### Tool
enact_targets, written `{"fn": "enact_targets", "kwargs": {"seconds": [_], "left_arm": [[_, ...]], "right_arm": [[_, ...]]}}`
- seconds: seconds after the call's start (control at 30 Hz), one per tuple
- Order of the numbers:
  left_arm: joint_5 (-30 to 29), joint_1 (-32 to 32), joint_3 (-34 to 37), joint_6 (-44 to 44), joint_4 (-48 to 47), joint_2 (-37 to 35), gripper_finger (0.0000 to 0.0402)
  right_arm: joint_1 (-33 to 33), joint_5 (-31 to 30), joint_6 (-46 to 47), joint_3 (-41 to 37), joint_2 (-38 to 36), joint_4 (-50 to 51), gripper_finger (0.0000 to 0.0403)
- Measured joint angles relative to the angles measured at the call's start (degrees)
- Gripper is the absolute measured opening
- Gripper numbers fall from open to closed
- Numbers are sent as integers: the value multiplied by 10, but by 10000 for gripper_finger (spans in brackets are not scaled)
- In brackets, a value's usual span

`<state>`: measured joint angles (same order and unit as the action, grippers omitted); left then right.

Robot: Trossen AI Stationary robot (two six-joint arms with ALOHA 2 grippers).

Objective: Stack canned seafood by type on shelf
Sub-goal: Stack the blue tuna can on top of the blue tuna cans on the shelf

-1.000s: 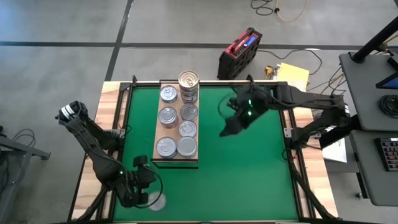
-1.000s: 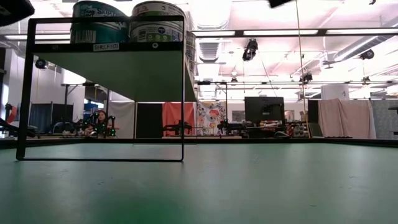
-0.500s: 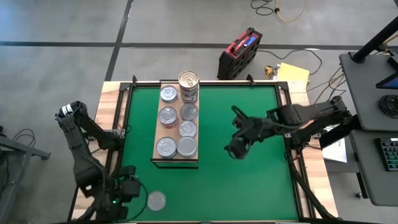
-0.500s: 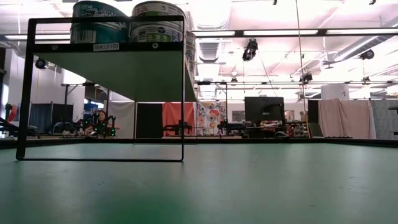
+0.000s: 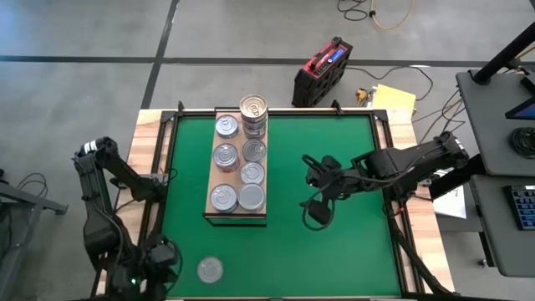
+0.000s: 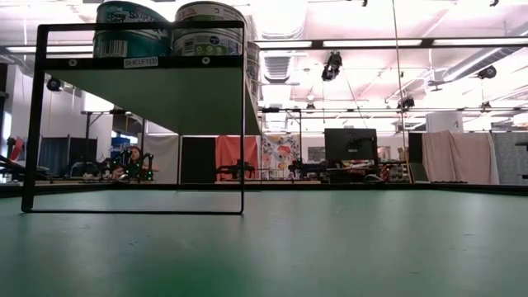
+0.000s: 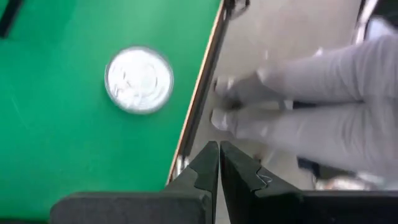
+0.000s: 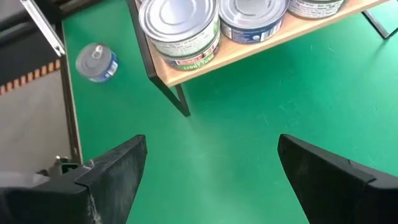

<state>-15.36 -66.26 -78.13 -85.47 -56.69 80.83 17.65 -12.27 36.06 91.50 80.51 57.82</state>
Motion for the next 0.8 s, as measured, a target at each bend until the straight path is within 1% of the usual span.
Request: {"fn": "enact_targets", "kwargs": {"seconds": [0.07,0.2,0.27,0.37,0.43,0.5,0.57,0.6,0.63,0.73,0.8], "left_arm": [[-19,1,0,-7,7,9,0],[3,3,-4,-10,39,30,0],[14,3,-16,-25,72,45,0],[14,4,-39,-57,89,74,0],[14,7,-59,-101,83,98,0],[14,10,-76,-187,44,119,0],[20,15,-84,-287,10,135,0],[31,17,-84,-320,12,139,0],[41,20,-83,-333,27,143,0],[46,31,-80,-331,94,149,0],[37,45,-70,-323,105,153,0]], "right_arm": [[2,0,-9,0,5,0,354],[20,-10,-43,0,7,-2,354],[34,-33,-62,0,7,-2,354],[49,-95,-76,0,6,-2,354],[53,-150,-77,0,5,-2,354],[54,-207,-78,0,7,-3,354],[53,-243,-78,0,10,-7,354],[53,-250,-77,0,10,-12,354],[52,-252,-77,0,10,-19,354],[50,-253,-78,0,10,-36,354],[50,-253,-89,0,10,-34,354]]}}
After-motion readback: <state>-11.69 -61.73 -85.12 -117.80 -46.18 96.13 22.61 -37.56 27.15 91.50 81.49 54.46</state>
